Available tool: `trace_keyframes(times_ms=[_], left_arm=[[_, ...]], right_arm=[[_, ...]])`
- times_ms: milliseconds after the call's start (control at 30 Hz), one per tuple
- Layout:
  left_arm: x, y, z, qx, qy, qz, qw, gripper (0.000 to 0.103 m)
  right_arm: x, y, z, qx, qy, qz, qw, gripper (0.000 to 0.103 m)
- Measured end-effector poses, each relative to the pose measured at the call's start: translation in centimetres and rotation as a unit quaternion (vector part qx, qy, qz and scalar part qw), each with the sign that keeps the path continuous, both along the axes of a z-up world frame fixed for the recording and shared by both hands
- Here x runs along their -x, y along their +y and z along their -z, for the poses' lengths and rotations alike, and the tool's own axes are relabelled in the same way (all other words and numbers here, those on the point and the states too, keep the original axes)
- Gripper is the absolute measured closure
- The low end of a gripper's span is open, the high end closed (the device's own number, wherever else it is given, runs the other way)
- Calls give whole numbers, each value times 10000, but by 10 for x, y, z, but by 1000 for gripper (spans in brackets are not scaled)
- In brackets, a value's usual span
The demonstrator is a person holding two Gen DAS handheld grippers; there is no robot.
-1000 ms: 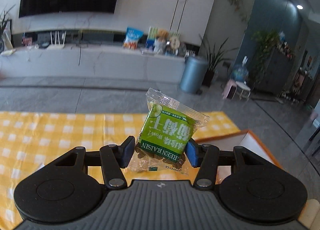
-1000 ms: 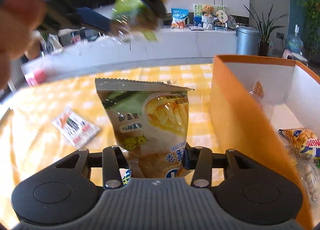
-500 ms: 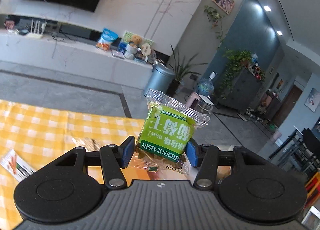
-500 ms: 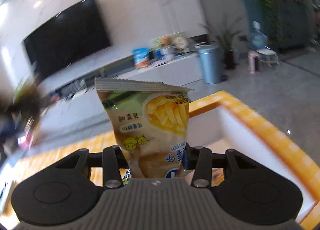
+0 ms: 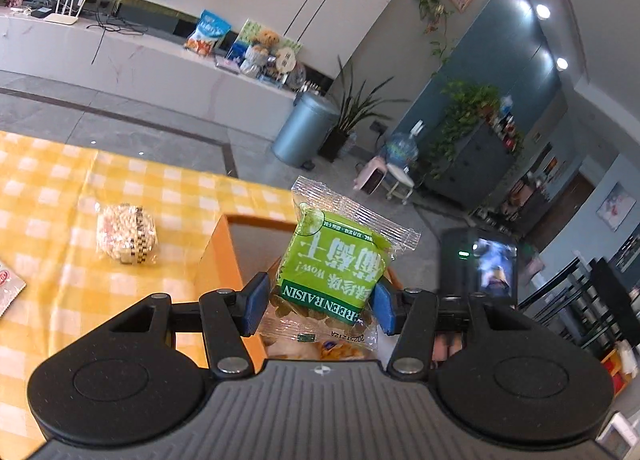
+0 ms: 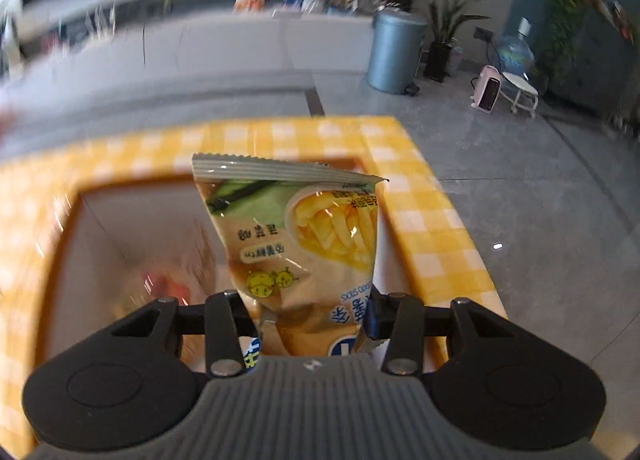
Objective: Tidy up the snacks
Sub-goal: 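Carry the pastry bag and raisin pack over the orange box, then open both tools to drop the pastry bag and raisin pack into the box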
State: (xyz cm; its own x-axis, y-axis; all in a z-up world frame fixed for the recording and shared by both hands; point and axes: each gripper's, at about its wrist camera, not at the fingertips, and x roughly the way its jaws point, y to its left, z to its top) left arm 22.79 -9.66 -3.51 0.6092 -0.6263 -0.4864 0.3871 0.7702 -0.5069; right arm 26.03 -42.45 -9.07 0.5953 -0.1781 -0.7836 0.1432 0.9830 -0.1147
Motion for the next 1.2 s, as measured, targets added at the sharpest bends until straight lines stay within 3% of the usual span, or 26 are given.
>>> trace_keyframes(times_ms=[133, 200, 267, 300, 567, 667, 733, 800, 1200], left_arm=[[0, -5, 12, -9, 139, 47, 9999, 42], [2, -4, 15, 43, 158, 10, 9999, 42], [5, -4, 15, 35, 128, -2, 9999, 42], [6, -4, 15, 9, 113, 9, 9999, 42], [26, 0, 9, -131, -24, 46, 9999, 42], [29, -2, 7, -227, -36, 72, 9997, 42], [31, -8, 6, -330, -32, 71, 9994, 42], [33, -16, 6, -422, -51, 119, 9990, 42], [51, -68, 29, -1065, 287, 1069, 9881, 42]], right_arm=[[-15, 10, 23, 546, 475, 7, 9974, 59], [-18, 14, 23, 603, 646, 65, 9961, 51], [-10, 19, 15, 732, 490, 10, 9961, 27], [-5, 21, 10, 852, 332, -1, 9958, 5], [32, 17, -15, 561, -320, 11, 9979, 9], [31, 8, -17, 405, -450, 18, 9982, 32], [25, -1, -13, 229, -355, 220, 9989, 56], [23, -6, -10, 166, -359, 319, 9987, 61], [33, -26, -13, -420, -736, 503, 9951, 60]])
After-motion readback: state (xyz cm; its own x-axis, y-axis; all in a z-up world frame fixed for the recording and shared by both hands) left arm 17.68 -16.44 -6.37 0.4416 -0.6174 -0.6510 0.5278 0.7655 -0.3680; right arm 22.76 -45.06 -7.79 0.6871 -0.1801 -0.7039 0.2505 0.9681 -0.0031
